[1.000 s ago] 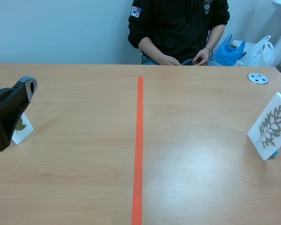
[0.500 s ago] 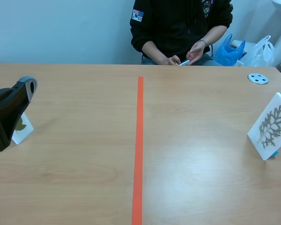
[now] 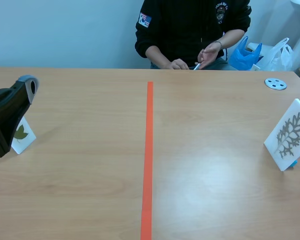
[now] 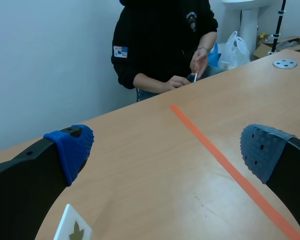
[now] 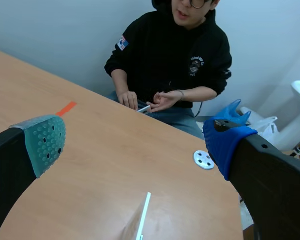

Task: Sort the leaf by its shape. The table is split by an orange tape line. A compound leaf with several leaflets goes to the left side, a simple leaf with one blade goes to the right side. Return to the home posture when a red brick is placed on the table.

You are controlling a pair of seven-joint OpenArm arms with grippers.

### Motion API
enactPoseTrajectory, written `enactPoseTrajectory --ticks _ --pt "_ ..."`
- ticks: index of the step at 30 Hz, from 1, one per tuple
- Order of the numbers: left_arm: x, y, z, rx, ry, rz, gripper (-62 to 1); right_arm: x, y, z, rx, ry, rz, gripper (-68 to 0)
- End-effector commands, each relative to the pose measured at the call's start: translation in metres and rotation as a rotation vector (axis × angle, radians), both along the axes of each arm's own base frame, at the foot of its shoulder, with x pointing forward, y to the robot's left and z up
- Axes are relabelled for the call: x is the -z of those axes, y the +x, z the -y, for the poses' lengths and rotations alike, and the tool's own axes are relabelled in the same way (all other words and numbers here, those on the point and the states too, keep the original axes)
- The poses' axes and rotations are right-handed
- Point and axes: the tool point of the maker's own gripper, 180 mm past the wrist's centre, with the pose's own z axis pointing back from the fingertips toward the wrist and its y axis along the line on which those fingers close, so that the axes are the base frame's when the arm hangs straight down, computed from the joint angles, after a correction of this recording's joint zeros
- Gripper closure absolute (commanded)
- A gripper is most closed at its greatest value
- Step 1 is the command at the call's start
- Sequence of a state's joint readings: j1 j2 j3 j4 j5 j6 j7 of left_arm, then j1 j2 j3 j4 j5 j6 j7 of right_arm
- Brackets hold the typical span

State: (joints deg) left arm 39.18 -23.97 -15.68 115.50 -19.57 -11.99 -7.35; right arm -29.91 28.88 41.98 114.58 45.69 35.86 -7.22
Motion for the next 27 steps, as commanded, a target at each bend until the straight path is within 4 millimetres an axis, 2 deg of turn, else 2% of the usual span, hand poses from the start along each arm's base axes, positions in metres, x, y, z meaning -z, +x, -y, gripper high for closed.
enactPoseTrajectory --ticks 1,7,17,27 --pt "-0.013 0.001 0.001 0.002 -0.011 0.049 -62.3 -0.002 0.000 0.000 -0.002 0.018 0.013 -56.4" --pt "-0.019 0.000 0.001 0.007 -0.021 0.077 -62.3 -0.001 0.001 -0.003 -0.013 0.034 0.018 -56.5" --pt "-0.022 0.002 0.000 -0.003 -0.020 0.091 -62.3 0.006 0.003 0.011 0.031 0.057 0.004 -56.5" --pt "-0.021 0.002 0.000 -0.003 -0.020 0.088 -62.3 0.007 0.003 0.011 0.031 0.057 0.003 -56.4"
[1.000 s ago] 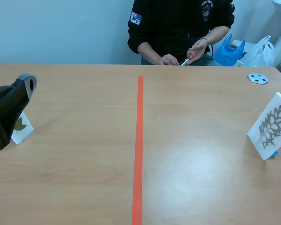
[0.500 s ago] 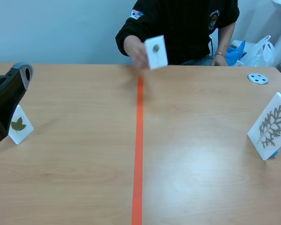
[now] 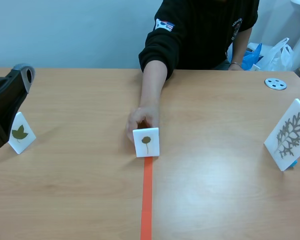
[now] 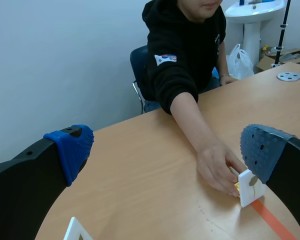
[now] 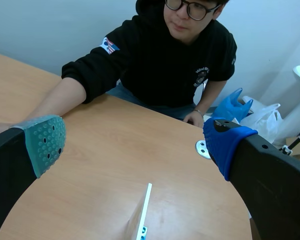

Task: Sort the leaf by its shape. The table is split by an orange tape line. A compound leaf with several leaflets goes to the left side, a simple leaf with one blade goes to the right side. Return to the home posture when a red brick is placed on the table.

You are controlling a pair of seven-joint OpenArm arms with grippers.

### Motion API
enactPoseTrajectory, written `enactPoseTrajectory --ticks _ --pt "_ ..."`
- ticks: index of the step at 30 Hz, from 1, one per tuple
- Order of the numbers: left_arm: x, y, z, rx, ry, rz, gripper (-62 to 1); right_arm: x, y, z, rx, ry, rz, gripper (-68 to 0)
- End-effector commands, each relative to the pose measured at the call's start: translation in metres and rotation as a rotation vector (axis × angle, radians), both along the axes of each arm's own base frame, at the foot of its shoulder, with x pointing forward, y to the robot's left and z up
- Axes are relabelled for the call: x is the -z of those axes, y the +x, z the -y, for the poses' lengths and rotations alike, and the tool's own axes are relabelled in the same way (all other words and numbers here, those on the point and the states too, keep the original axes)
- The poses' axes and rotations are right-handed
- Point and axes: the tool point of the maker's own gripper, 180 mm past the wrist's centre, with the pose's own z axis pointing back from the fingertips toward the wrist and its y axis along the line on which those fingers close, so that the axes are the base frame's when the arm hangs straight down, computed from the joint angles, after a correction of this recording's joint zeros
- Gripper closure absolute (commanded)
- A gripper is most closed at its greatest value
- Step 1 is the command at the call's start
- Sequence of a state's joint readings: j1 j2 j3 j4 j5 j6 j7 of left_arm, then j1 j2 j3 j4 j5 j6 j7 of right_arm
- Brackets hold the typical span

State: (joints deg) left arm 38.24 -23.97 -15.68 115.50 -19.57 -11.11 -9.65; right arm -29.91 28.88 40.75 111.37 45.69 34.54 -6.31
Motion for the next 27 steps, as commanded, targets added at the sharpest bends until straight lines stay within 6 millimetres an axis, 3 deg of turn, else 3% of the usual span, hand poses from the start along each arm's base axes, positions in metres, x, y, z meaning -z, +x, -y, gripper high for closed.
enactPoseTrajectory --ticks 1,21,27 --pt "-0.010 0.000 0.001 0.004 -0.007 0.032 -62.3 -0.006 0.000 -0.002 -0.008 0.012 0.027 -56.4" --pt "-0.009 -0.001 0.001 0.005 -0.006 0.031 -62.3 -0.007 0.000 -0.002 -0.009 0.011 0.027 -56.4" --pt "0.003 0.001 -0.005 -0.003 -0.003 0.000 -62.3 -0.007 0.000 -0.002 -0.009 0.011 0.027 -56.4"
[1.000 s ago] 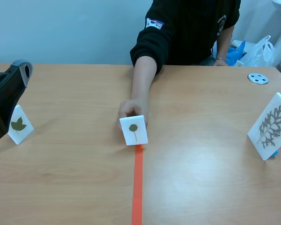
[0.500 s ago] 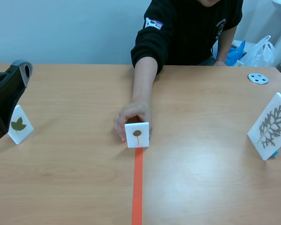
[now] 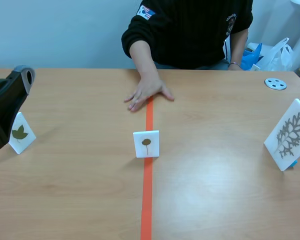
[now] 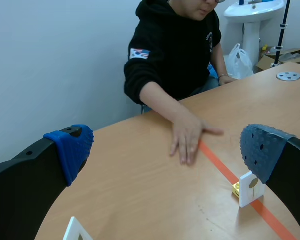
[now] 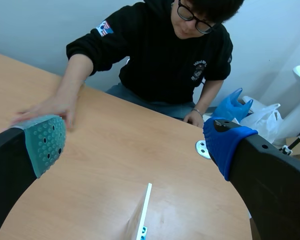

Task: Sort the leaf by its shape. The table is split by an orange tape line. A compound leaf with several leaflets goes to the left side, a simple leaf with one blade goes to the right side. Return to the home posture when a red brick is placed on the table.

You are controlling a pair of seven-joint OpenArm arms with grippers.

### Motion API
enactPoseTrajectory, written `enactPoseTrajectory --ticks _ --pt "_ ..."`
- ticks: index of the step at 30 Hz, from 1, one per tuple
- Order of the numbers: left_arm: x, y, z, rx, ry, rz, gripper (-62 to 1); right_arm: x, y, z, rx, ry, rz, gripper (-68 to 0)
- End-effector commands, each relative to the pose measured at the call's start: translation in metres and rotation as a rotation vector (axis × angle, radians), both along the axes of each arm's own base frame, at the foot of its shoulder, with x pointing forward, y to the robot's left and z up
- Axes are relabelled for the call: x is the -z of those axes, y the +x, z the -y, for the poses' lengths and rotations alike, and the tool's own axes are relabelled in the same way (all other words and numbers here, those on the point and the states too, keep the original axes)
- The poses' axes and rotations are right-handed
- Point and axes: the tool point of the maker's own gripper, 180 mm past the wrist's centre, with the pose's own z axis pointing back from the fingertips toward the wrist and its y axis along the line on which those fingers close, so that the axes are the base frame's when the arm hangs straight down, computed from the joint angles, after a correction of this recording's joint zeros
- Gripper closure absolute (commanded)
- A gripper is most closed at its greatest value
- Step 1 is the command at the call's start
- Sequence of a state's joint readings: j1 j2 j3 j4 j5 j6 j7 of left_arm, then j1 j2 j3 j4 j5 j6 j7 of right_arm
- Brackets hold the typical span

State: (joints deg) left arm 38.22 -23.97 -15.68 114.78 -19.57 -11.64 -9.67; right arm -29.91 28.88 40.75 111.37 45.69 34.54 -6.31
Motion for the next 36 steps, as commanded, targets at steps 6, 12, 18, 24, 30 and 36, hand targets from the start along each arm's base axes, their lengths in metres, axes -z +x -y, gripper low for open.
enactPoseTrajectory --ticks 6,12,18,24,30,36 --pt "0.034 0.009 -0.016 0.009 0.015 -0.071 -62.3 -0.006 0.000 -0.002 -0.008 0.010 0.024 -56.4" --pt "0.072 0.020 -0.015 0.071 0.055 -0.146 -62.3 -0.005 0.000 -0.002 -0.007 0.009 0.020 -56.4" --pt "0.116 0.029 0.000 0.165 0.143 -0.231 -62.3 -0.005 0.000 -0.002 -0.007 0.009 0.019 -56.4" --pt "0.151 0.040 0.019 0.243 0.177 -0.298 -62.3 -0.004 0.000 -0.002 -0.005 0.007 0.012 -56.4" --pt "0.183 0.049 0.040 0.320 0.223 -0.354 -62.3 -0.004 0.000 -0.002 -0.005 0.007 0.012 -56.4" --pt "0.198 0.060 0.066 0.411 0.255 -0.366 -62.3 -0.003 0.000 -0.001 -0.004 0.006 0.009 -56.4"
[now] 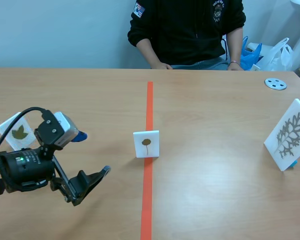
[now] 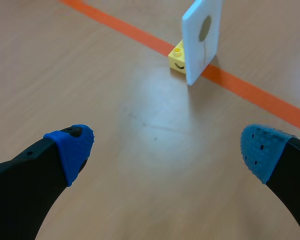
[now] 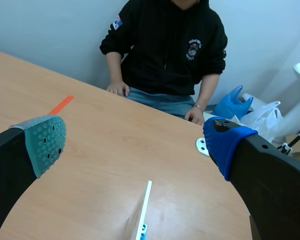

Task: Sort the leaf by its shape. The table is split by an orange tape line. A compound leaf with several leaflets goes to the left side, a simple leaf with one blade goes to the right side. Return to the home posture when a red brick is placed on the table.

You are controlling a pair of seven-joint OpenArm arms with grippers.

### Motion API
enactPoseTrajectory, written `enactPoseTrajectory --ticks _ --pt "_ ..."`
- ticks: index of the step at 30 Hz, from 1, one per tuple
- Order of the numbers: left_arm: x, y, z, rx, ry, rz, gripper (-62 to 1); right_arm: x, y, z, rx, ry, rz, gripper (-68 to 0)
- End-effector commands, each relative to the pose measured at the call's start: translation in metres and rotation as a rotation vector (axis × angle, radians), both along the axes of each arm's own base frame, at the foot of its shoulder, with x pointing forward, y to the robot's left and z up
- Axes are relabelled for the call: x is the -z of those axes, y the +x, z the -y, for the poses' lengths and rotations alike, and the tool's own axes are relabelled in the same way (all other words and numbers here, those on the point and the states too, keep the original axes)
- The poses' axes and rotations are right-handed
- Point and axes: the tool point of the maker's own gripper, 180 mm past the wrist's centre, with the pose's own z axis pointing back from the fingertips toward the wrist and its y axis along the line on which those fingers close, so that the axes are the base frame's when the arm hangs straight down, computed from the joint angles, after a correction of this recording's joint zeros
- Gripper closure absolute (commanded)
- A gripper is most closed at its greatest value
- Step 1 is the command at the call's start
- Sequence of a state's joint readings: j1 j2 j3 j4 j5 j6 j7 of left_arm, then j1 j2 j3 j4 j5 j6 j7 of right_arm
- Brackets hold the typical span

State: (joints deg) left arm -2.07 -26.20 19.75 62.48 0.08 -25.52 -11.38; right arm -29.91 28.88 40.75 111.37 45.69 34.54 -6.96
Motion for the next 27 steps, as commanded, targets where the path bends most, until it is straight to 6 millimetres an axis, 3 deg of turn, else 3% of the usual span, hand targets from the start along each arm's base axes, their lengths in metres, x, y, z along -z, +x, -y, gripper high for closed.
enactPoseTrajectory --ticks 1,13,21,27 --pt "-0.018 0.014 0.005 0.012 -0.019 0.055 -62.3 -0.005 0.000 -0.002 -0.007 0.008 0.019 -56.4" --pt "-0.015 0.049 0.047 0.099 -0.023 0.065 -62.3 -0.005 0.000 -0.002 -0.006 0.008 0.016 -56.4" --pt "-0.005 0.054 0.089 0.222 0.010 0.058 -62.3 -0.005 0.000 -0.002 -0.006 0.008 0.016 -56.4" --pt "-0.003 0.063 0.101 0.229 0.016 0.053 -62.3 -0.005 0.000 -0.002 -0.006 0.008 0.016 -56.4"
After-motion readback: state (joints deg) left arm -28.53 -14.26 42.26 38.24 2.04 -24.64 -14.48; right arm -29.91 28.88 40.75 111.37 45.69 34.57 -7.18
